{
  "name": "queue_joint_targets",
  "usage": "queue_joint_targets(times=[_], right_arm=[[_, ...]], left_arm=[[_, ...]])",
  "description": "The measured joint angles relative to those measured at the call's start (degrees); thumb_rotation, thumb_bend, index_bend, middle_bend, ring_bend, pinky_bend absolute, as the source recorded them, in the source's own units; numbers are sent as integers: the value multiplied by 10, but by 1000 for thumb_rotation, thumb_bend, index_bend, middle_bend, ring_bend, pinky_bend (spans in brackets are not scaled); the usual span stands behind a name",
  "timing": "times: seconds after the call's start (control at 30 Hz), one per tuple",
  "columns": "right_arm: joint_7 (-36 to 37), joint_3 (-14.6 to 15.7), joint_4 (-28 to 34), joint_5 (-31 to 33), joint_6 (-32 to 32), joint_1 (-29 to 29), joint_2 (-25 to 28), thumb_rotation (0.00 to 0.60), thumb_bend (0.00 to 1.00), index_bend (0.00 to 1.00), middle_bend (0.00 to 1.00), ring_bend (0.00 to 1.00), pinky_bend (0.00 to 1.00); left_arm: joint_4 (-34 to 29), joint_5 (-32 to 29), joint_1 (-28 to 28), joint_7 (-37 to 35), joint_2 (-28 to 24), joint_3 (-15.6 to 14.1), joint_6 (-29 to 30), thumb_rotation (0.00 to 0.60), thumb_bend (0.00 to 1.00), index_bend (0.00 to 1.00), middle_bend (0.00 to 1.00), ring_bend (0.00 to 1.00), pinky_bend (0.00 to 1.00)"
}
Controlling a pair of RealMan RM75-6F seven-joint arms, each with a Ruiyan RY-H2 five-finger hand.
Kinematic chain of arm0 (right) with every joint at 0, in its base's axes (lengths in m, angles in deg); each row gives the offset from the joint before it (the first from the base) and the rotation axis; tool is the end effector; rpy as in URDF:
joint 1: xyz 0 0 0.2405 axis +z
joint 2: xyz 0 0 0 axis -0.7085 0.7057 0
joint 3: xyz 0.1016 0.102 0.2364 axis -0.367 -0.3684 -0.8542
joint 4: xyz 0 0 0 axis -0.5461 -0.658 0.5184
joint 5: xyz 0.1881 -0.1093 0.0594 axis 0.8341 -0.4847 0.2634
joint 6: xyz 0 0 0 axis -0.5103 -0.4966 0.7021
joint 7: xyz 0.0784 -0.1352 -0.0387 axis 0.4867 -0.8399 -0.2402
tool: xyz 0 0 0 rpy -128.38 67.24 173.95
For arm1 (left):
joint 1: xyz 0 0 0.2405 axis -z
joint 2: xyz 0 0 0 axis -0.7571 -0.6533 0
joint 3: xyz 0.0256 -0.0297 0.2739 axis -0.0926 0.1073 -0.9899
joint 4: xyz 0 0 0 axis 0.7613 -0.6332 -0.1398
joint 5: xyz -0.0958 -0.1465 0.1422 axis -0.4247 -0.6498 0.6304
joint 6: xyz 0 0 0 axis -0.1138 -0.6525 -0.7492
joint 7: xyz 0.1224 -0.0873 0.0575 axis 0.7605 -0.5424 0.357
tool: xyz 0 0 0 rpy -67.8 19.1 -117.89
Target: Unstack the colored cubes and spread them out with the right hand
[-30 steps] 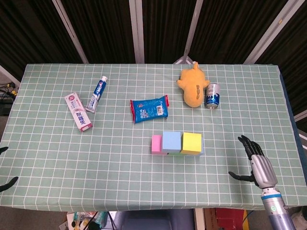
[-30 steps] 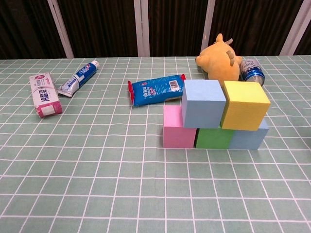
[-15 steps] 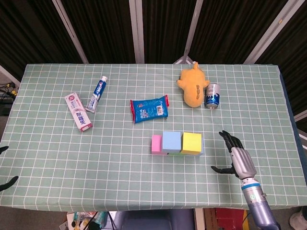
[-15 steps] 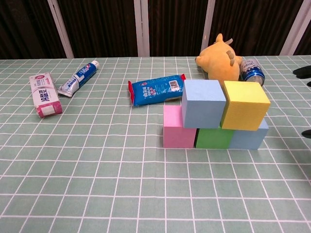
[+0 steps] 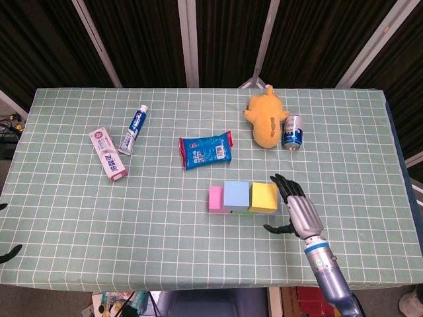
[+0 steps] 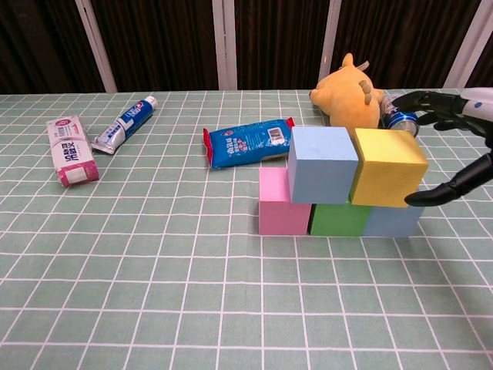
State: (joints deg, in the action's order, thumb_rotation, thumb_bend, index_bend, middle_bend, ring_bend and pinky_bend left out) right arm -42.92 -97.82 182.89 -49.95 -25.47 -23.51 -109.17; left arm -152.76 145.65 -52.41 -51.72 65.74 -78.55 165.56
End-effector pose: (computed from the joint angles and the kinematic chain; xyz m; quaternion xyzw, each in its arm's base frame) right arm -0.1800 -0.2777 0.0372 0.5850 -0.5458 0.4451 0.4022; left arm -0.3349 0.1486 0.1890 -0.5311 -0.4191 -0.3449 0.6507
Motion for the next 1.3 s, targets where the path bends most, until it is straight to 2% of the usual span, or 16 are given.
queue_joint_targets(times=[0.27, 0.37, 0.53, 0.83, 1.1, 1.3], right_arm=[[-53, -15, -3, 46, -9, 33, -38, 600, 37, 0, 0, 108, 0], [-63, -17, -12, 57, -13, 42, -48, 600, 38, 0, 0, 152, 0], [-73, -20, -22, 68, -17, 52, -55, 600, 97, 0, 52, 286, 0], [-85, -16, -33, 79, -23, 61, -59, 600, 143, 42, 117, 484, 13], [-83, -20, -46, 68, -37, 66, -66, 600, 217, 88, 150, 550, 59], [-87, -37, -53, 62, -56, 77, -81, 600, 217, 101, 156, 561, 68]], left_arm=[[-4, -3, -1, -5, -7, 1, -2, 600, 104, 194, 0, 0, 0], [-3, -2, -2, -9, -7, 1, 1, 600, 103, 196, 0, 0, 0], [0, 2, -2, -13, -7, 2, 3, 600, 104, 196, 0, 0, 0], [14, 22, -2, -19, 0, 1, 14, 600, 103, 202, 0, 0, 0], [18, 24, -2, -21, 2, 2, 17, 600, 103, 208, 0, 0, 0], [17, 23, -2, -19, 3, 2, 15, 600, 104, 208, 0, 0, 0]])
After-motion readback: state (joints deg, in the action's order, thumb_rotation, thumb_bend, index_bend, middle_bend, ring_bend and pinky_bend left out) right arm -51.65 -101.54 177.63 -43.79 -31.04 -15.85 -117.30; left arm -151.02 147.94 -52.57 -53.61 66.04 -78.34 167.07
